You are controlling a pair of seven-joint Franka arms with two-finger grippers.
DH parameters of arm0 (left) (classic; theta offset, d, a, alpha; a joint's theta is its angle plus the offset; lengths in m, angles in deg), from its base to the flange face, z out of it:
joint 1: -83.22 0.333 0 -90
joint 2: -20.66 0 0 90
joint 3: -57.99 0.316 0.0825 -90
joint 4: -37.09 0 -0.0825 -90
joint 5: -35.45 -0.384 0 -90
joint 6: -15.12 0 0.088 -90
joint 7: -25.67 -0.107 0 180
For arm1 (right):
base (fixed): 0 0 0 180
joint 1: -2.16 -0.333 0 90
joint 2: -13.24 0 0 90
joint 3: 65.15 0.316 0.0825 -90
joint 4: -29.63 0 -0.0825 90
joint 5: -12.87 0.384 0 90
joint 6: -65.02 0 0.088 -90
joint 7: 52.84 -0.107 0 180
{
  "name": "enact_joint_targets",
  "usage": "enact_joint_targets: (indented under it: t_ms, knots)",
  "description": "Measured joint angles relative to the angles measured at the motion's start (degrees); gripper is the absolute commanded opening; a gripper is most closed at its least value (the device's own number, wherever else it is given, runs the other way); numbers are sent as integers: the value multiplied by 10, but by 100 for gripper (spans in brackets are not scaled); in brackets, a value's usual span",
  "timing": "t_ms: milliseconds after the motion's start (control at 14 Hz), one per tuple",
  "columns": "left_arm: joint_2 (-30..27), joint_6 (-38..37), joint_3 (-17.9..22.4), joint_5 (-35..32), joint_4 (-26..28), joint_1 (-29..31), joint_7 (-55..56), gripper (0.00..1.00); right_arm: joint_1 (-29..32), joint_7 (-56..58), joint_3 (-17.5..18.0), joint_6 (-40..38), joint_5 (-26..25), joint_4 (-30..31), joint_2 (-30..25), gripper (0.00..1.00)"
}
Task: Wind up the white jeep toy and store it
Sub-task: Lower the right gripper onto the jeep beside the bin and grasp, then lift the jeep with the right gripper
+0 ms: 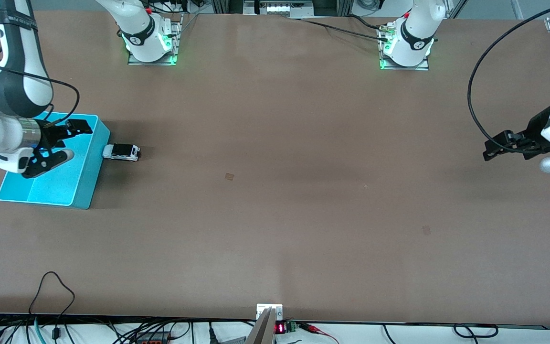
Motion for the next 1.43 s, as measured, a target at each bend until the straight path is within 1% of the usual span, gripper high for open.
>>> enact_joint_targets:
  t_ms: [143, 357, 643, 786, 929, 1214, 1429]
  knots:
    - [-13, 0, 0, 0, 16, 0, 0, 100, 0, 65, 9, 49, -3, 44, -19, 100]
    - [-30, 0, 1, 0, 24, 0, 0, 100, 1, 166, 32, 142, -19, 110, -41, 100]
    - [-40, -1, -1, 0, 24, 0, 0, 100, 18, 292, 64, 253, -36, 169, -44, 100]
    - [-40, -1, 0, 0, 23, 0, 2, 100, 37, 306, 94, 294, -77, 191, -44, 100]
    - [-42, -8, 0, 0, 22, 0, 2, 100, 49, 310, 110, 333, -102, 213, -45, 100]
    - [-47, -36, 3, 0, 19, 0, 2, 100, 60, 357, 113, 447, -107, 286, -44, 100]
    - [-48, -49, 3, 0, 19, 0, 2, 100, 66, 367, 114, 479, -108, 328, -44, 100]
